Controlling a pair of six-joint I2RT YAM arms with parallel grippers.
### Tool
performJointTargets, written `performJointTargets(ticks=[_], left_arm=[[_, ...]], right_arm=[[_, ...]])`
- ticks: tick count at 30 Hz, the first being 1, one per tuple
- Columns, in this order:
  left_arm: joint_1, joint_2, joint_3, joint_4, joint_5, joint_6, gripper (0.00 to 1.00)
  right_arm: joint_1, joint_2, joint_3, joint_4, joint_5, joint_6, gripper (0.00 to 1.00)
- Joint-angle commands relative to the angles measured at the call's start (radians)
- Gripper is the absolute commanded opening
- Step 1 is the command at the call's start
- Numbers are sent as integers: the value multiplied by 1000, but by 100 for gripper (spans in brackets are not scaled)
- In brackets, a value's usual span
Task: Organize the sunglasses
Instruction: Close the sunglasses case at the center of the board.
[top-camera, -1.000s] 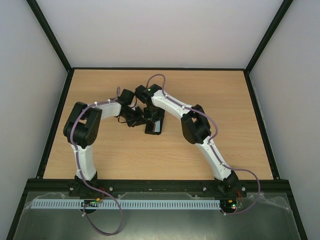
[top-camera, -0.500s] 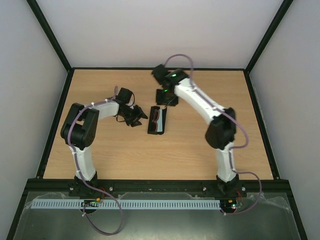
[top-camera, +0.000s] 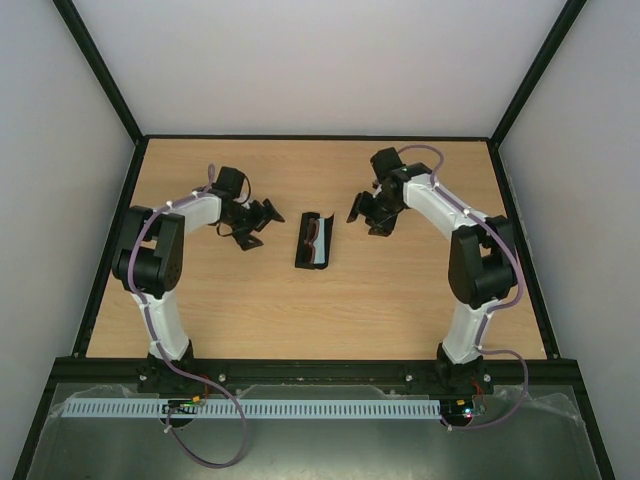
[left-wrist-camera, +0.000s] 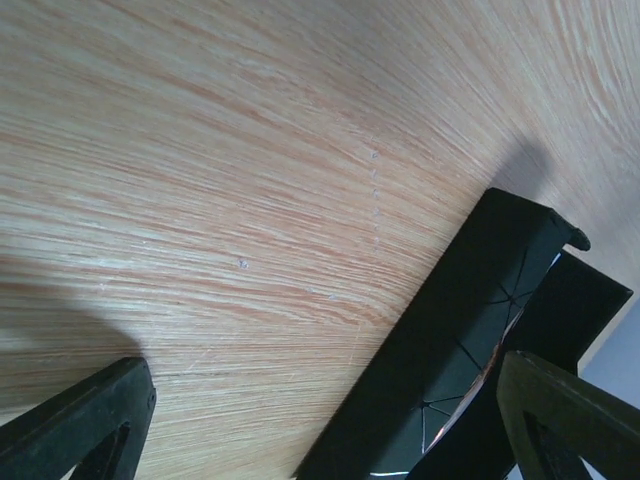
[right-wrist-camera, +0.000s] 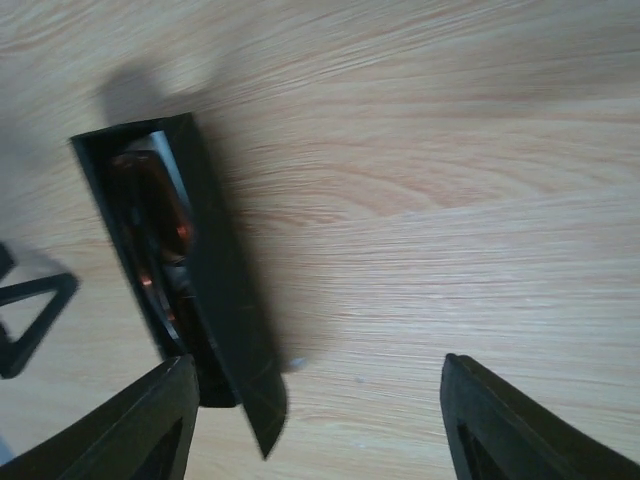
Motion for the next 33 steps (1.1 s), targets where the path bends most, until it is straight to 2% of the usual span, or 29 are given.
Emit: performJointTargets(ticks=[1, 2, 4, 6, 7, 9, 17, 33], left_arm=[[-3, 0, 12, -55, -2, 4, 92], [-5, 3, 12, -54, 1, 4, 83], [-17, 16, 16, -57, 6, 6, 45], [-35, 28, 22, -64, 3, 9, 21], [-46, 31, 25, -67, -1, 9, 15], [-74, 41, 30, -66, -3, 3, 12], [-167, 112, 69, -61, -8, -16, 10], [-203, 132, 93, -62, -5, -21, 8]], right_arm=[[7, 12, -27, 116, -136, 31, 65], [8, 25, -25, 107, -126, 34, 61], [8, 39, -37, 106, -113, 41, 52], [9, 56, -46, 107, -115, 51, 45], [12, 65, -47, 105, -117, 52, 40], [23, 83, -48, 111, -118, 56, 36], [125, 187, 42, 89, -126, 70, 34], [226, 271, 196, 0, -74, 39, 35]])
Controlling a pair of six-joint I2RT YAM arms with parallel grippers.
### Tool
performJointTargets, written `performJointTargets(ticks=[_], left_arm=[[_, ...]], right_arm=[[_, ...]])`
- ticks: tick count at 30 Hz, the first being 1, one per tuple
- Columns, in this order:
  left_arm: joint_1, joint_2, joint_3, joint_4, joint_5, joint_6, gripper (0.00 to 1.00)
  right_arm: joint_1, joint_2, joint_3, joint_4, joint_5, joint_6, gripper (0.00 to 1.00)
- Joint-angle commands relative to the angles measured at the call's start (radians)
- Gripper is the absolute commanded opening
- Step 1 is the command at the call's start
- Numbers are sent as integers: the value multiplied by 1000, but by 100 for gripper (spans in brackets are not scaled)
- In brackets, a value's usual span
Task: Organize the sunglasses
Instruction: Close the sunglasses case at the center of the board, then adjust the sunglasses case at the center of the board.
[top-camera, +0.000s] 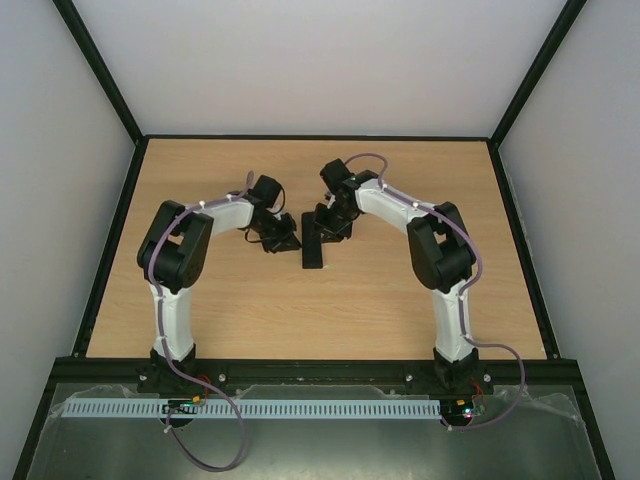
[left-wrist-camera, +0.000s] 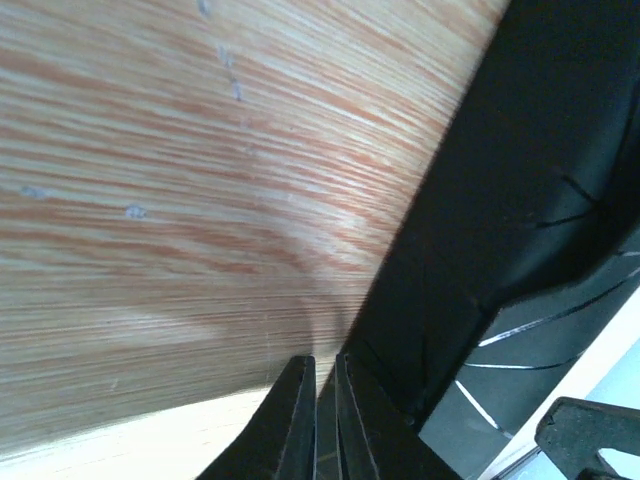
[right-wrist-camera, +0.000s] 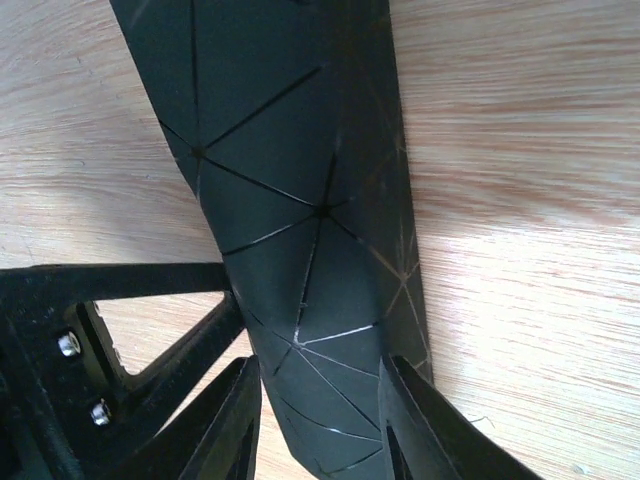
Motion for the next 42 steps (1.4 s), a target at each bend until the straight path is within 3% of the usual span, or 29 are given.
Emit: performJointTargets(ticks=[1, 3, 8, 12, 15, 18, 21, 29, 42], left_arm=[[-8, 19, 14, -35, -7, -3, 8], [14, -19, -1, -51, -21, 4, 10], [160, -89, -7, -59, -24, 20, 31], [236, -9, 154, -121, -29, 58, 56], [257, 87, 311, -101, 9, 46, 66], [247, 211, 531, -119, 68, 37, 68], [235, 278, 624, -138, 90, 27, 67], [180, 348, 619, 41, 194, -60, 66], [98, 434, 626, 78, 214, -69, 64]], right_arm=[[15, 20, 65, -121, 58, -33, 35], [15, -15, 90, -156, 109, -54, 35], [33, -173, -1, -225, 149, -103, 36], [112, -295, -180, -136, 91, -75, 28], [194, -297, -206, -89, 82, -43, 23], [246, -256, -208, -55, 76, -13, 22], [263, -211, -216, -7, 76, 14, 22], [264, -79, -173, -17, 208, -1, 20], [199, -76, -220, -29, 338, 7, 17]])
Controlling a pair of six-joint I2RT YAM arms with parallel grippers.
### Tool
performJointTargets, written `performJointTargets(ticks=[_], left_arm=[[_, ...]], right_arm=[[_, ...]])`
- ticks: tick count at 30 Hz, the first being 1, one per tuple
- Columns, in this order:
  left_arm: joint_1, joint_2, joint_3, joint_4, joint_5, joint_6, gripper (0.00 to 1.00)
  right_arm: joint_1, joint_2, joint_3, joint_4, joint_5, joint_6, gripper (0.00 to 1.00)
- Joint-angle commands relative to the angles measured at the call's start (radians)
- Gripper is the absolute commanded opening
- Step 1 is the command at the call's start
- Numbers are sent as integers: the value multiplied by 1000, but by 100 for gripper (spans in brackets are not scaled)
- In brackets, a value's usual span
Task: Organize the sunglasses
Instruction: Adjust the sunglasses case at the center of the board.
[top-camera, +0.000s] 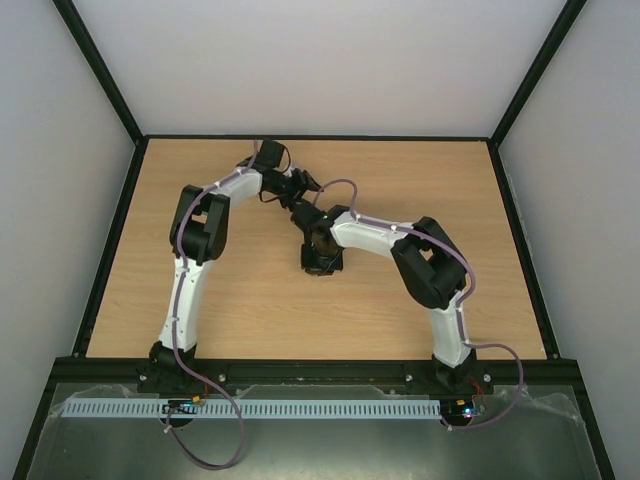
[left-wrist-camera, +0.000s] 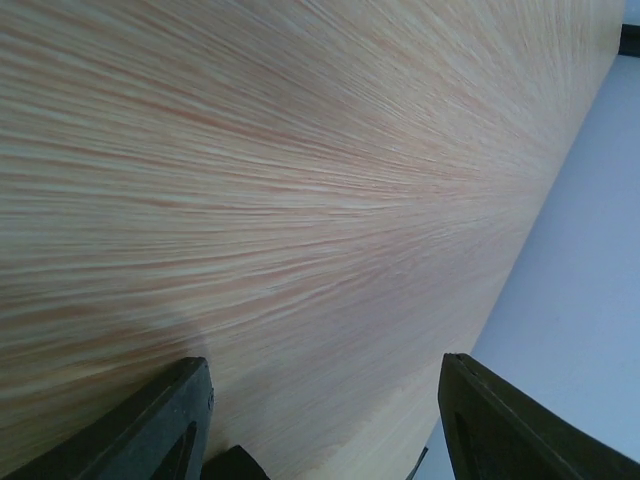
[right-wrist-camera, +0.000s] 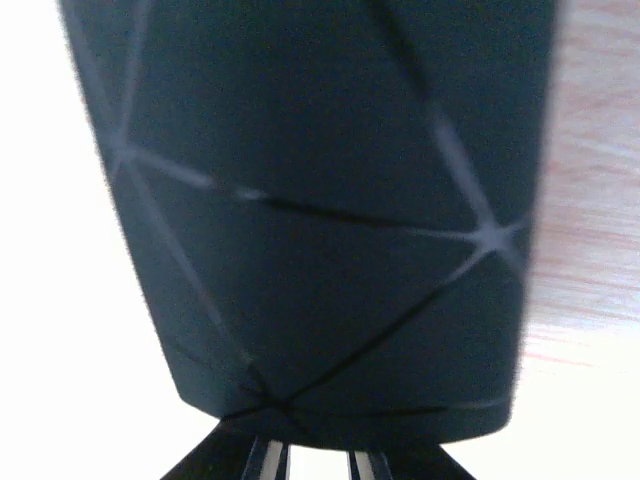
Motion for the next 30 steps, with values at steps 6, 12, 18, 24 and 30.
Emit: performJointTargets(ticks=[6, 12, 18, 24, 30], left_arm=[[-5, 2, -38, -16, 15, 36, 63], [-3, -93, -183, -6, -6, 69, 62], [-3, -218, -402, 47, -30, 71, 61], [-6, -331, -566, 111, -42, 48, 61], [-25, -398, -659, 139, -52, 31, 61]], right_arm=[[-107, -50, -57, -36, 63, -10, 17], [-153, -41, -26, -55, 81, -34, 17], [-187, -23, -3, -60, 86, -41, 17], [-214, 3, 42, -60, 82, -49, 18], [-233, 48, 135, -94, 89, -68, 18]])
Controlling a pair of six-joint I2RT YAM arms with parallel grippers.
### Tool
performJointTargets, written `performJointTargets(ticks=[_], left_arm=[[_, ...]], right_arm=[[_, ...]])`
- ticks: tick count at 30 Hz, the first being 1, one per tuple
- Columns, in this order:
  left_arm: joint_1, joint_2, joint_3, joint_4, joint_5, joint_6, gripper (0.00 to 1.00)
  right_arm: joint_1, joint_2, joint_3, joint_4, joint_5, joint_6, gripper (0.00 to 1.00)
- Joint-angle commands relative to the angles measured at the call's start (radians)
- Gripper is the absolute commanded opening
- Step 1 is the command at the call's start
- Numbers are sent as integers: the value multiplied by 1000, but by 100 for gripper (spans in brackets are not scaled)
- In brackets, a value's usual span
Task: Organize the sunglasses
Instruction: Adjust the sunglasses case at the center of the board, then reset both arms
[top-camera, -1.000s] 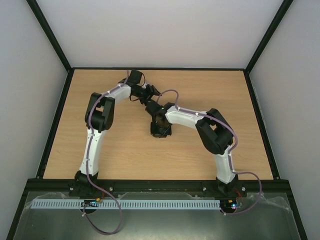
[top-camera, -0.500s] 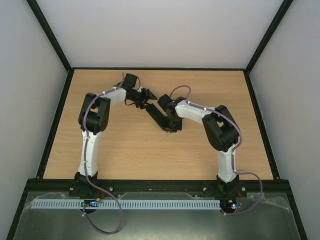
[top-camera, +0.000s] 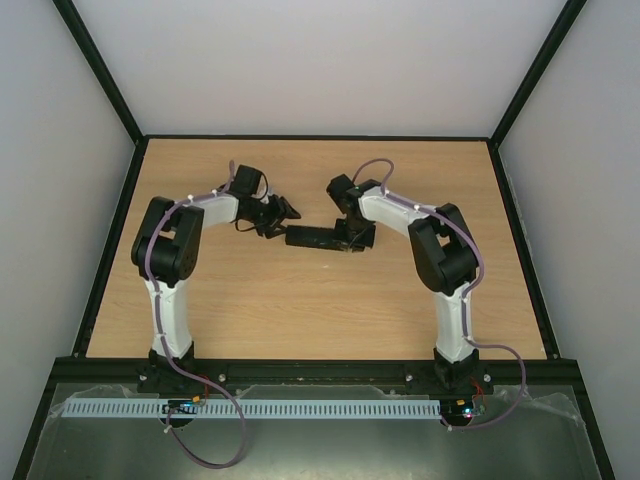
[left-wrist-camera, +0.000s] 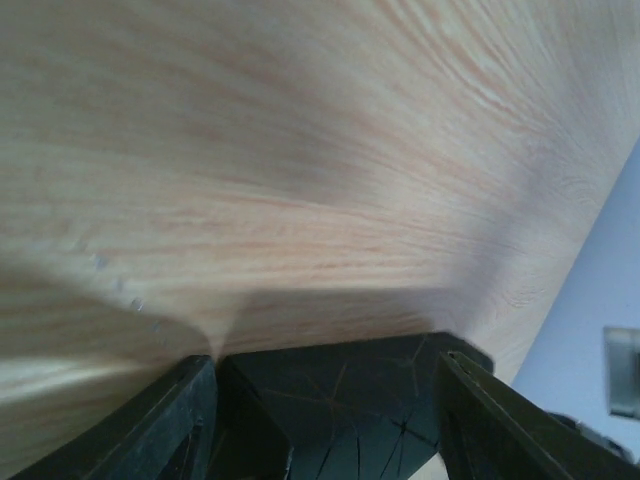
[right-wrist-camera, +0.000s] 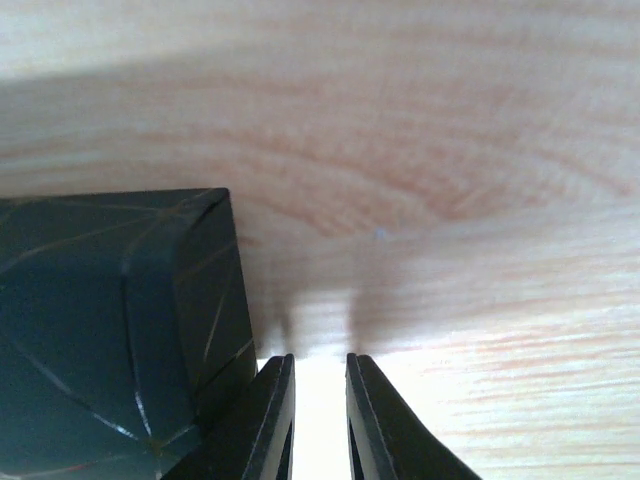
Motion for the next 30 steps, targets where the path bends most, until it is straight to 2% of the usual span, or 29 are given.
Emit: performJointTargets(ticks=[1, 5, 9, 12, 15, 17, 18, 19, 21, 24, 27, 30], left_arm=[[-44, -38, -73, -32, 34, -26, 61], [-46, -66, -111, -25, 21, -30, 62], [-22, -66, -100, -35, 7, -23, 66], [15, -77, -67, -79, -14, 6, 72], [48, -87, -29, -126, -15, 32, 76], [65, -111, -19, -165, -24, 51, 83], [80, -140, -26, -175, -30, 55, 92], [95, -178, -44, -176, -41, 57, 95], [135, -263, -86, -180, -58, 58, 99], [198, -390, -106, -232, -120, 100, 99], [252, -529, -96, -293, -208, 180, 99], [328, -638, -154, -314, -281, 195, 99]], right_arm=[[0, 40, 87, 8, -11, -28, 18], [-4, 44, 128, -9, -6, -33, 18], [-4, 6, 85, -25, 1, -17, 18], [-4, -85, 7, -37, 25, 2, 19], [-4, -184, -72, -45, 34, 11, 23], [-4, -246, -96, -69, 54, 7, 27], [-5, -275, -101, -86, 73, 1, 31], [-6, -308, -102, -103, 99, -3, 38], [-20, -360, -102, -115, 112, -16, 58], [-74, -418, -89, -128, 145, -28, 97], [-137, -497, -110, -75, 214, -45, 99], [-159, -588, -187, 69, 342, -61, 99]])
